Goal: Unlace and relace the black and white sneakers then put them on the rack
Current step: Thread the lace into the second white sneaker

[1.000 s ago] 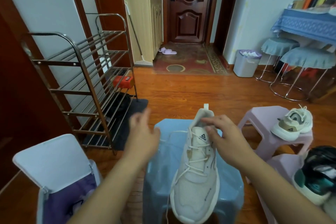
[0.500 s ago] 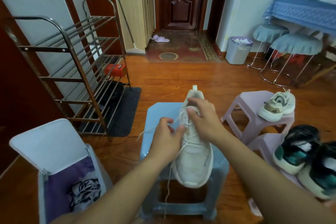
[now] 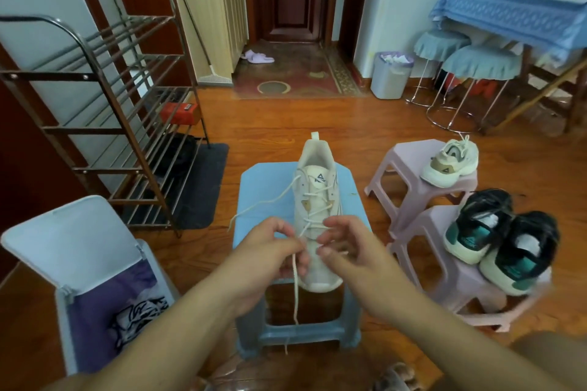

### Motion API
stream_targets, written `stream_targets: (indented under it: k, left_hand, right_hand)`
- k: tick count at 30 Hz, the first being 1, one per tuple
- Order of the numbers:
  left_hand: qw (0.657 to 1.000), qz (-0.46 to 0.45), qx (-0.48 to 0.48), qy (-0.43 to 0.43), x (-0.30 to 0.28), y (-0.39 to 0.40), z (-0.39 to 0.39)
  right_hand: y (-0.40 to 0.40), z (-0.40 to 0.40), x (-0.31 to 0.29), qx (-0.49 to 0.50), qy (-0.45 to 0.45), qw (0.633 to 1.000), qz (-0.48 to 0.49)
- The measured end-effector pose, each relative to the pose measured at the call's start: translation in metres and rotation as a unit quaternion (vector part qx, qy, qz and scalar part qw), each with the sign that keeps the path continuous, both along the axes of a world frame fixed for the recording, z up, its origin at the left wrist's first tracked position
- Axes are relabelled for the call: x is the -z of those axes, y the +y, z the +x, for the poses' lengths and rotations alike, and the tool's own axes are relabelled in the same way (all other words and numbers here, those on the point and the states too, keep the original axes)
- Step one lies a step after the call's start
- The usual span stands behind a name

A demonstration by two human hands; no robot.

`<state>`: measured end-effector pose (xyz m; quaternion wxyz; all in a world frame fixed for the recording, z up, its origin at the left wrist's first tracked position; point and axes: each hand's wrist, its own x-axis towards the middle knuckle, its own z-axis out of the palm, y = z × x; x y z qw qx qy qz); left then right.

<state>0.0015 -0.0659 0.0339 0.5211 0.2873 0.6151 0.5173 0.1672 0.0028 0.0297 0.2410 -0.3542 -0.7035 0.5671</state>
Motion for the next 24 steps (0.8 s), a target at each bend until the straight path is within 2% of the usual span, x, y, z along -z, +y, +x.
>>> stream_targets:
  k: [2,4,5,6,7,8,9,10,11,13,15,17,19,21,22,24]
  left_hand:
    - [0.992,0.053,0.013,-0.113,-0.02,-0.005,0.012]
    - [0.985,0.106,0.032,-0.131,-0.031,-0.003,0.016]
    - [0.984,0.128,0.03,-0.116,-0.033,-0.001,0.015]
    - [0.985,0.143,0.018,-0.095,-0.034,0.002,0.011]
    - [0.986,0.152,-0.003,-0.061,-0.033,0.004,0.006]
    - [0.987,0.157,-0.028,-0.003,-0.032,0.007,0.001]
    - [0.983,0.155,-0.055,0.077,-0.029,0.009,-0.004]
    - [0.973,0.147,-0.079,0.161,-0.025,0.011,-0.009]
    - [0.96,0.137,-0.097,0.226,-0.022,0.013,-0.012]
    - [0.943,0.127,-0.118,0.286,-0.017,0.018,-0.017]
    - [0.93,0.129,-0.145,0.312,-0.015,0.022,-0.021]
    - [0.911,0.133,-0.153,0.36,-0.014,0.024,-0.022]
    - [0.91,0.142,-0.128,0.368,-0.015,0.026,-0.02]
    - [0.916,0.161,-0.045,0.364,-0.017,0.025,-0.013]
    - [0.912,0.174,0.026,0.372,-0.019,0.024,-0.007]
    - [0.886,0.189,0.192,0.377,-0.019,0.022,0.012]
  right_hand:
    - [-0.024,-0.004,0.004,-0.054,0.06,0.983,-0.168]
    - [-0.036,0.008,-0.002,-0.105,0.104,0.94,-0.306]
    - [-0.035,0.02,-0.008,-0.133,0.103,0.927,-0.336]
    - [-0.028,0.035,-0.013,-0.14,0.078,0.933,-0.322]
    - [-0.015,0.051,-0.015,-0.132,0.009,0.961,-0.245]
    - [0.0,0.065,-0.014,-0.105,-0.1,0.981,-0.126]
    - [0.019,0.078,-0.011,-0.067,-0.213,0.975,-0.005]
    - [0.041,0.09,-0.007,-0.014,-0.299,0.951,0.08]
    - [0.063,0.103,-0.003,0.049,-0.349,0.929,0.112]
    - [0.107,0.131,0.007,0.176,-0.385,0.899,0.113]
    - [0.138,0.149,0.007,0.261,-0.369,0.888,0.091]
    - [0.151,0.156,0.0,0.299,-0.363,0.879,0.079]
    - [0.152,0.154,-0.008,0.283,-0.41,0.86,0.109]
    - [0.151,0.15,-0.015,0.283,-0.455,0.835,0.12]
    - [0.154,0.149,-0.017,0.288,-0.451,0.838,0.104]
    - [0.16,0.146,-0.019,0.303,-0.375,0.874,0.055]
